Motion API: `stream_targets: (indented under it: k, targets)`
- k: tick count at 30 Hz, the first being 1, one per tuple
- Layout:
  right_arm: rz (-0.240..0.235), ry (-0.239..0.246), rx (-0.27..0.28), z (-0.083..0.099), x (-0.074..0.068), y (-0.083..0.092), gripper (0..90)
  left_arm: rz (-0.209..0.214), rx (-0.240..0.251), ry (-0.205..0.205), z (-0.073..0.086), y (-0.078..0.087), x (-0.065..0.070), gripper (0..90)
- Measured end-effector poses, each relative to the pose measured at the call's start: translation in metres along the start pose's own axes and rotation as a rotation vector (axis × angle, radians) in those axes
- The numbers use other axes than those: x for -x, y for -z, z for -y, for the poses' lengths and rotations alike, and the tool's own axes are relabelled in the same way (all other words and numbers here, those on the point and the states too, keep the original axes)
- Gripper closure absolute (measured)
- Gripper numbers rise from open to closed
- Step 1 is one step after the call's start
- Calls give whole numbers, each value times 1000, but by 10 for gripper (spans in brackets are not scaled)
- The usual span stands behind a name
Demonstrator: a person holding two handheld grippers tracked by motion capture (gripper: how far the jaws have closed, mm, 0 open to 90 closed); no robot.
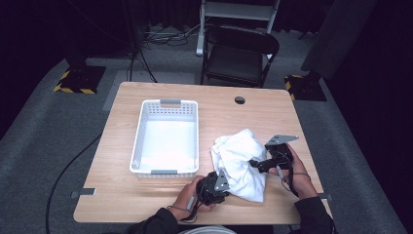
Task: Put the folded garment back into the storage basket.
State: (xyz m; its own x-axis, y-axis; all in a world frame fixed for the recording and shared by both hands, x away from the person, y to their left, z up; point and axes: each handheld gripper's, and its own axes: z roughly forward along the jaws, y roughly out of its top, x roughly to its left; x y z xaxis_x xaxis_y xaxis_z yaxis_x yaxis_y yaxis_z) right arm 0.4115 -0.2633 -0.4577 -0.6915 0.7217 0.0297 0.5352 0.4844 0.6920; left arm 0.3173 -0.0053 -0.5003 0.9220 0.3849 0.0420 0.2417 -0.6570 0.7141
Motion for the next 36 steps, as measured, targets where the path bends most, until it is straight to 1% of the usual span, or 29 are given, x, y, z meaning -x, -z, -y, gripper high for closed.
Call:
stream_targets:
  k: [6, 12, 18, 20, 23, 29, 31, 34, 36]
  targets:
    - [-11, -13, -11, -1, 2, -6, 23, 1, 1, 2, 0, 0, 0, 707]
    - [-30, -34, -55, 1, 5, -20, 6, 1, 0, -3, 0, 0, 0, 705]
    - [-73, -72, -68, 6, 8, -29, 6, -2, 4, -4, 0, -1, 0, 705]
    - [-96, -86, -66, 8, 10, -32, 8, -2, 5, -6, 0, -1, 0, 705]
    - [-138, -100, -61, 10, 11, -35, 79, -3, 5, -5, 0, -1, 0, 705]
    - [-243, -121, -35, 13, 14, -33, 364, -1, 2, -7, 0, -1, 1, 705]
    - [-274, -116, -23, 14, 14, -33, 449, 1, 2, -7, 0, -1, 1, 705]
    - [-294, -114, -16, 14, 14, -32, 521, 0, 5, -5, 0, -1, 1, 705]
    - [-295, -114, -11, 14, 14, -31, 545, -4, 4, -10, 0, -1, 1, 704]
